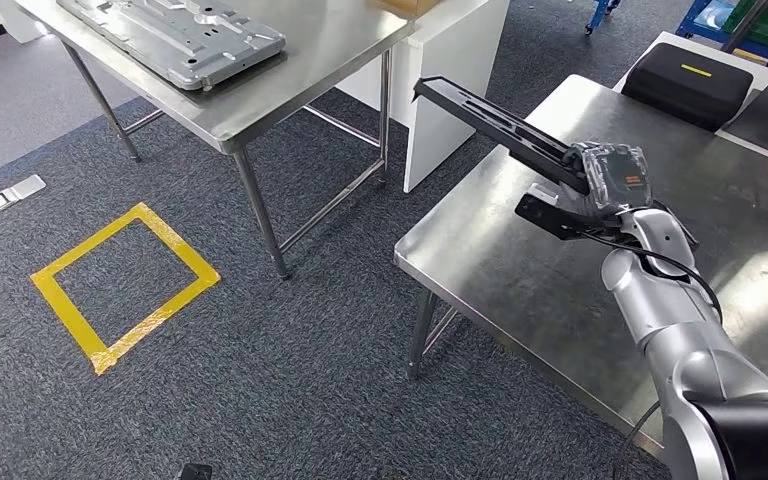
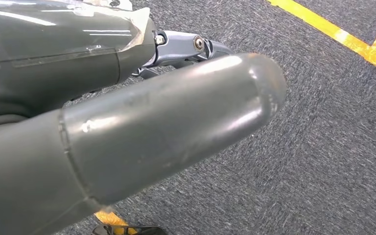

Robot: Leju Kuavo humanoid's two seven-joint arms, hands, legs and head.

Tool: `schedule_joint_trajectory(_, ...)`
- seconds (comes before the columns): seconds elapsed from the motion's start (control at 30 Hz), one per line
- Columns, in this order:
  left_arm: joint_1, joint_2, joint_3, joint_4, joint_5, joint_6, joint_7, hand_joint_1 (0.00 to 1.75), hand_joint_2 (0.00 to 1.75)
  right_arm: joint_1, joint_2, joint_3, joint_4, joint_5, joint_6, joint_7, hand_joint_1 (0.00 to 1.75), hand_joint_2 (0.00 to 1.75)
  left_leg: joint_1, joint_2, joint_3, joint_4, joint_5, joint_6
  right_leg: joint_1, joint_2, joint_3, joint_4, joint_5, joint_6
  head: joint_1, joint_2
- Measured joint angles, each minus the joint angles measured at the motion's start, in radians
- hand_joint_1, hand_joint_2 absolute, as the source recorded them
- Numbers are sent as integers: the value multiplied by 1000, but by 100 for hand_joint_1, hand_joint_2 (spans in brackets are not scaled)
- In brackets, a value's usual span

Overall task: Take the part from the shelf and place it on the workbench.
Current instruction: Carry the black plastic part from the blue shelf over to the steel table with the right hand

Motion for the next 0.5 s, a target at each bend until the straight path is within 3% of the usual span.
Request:
schedule_joint_trajectory(0.2, 1, 1, 4, 0, 0, 0, 0, 0, 0, -13, 17, 14, 16, 14, -11, 14, 173, 175, 0, -1, -16, 16, -2, 3, 0, -1, -16, 15, -1, 2, 0, 0)
schedule_joint_trajectory(0.5, 4, 2, 6, 0, -1, -4, 0, 0, 0, -20, -27, 15, 21, -22, -42, 19, 173, 175, -1, 0, -46, 45, -7, 8, 0, -1, -47, 46, -5, 7, 0, 0)
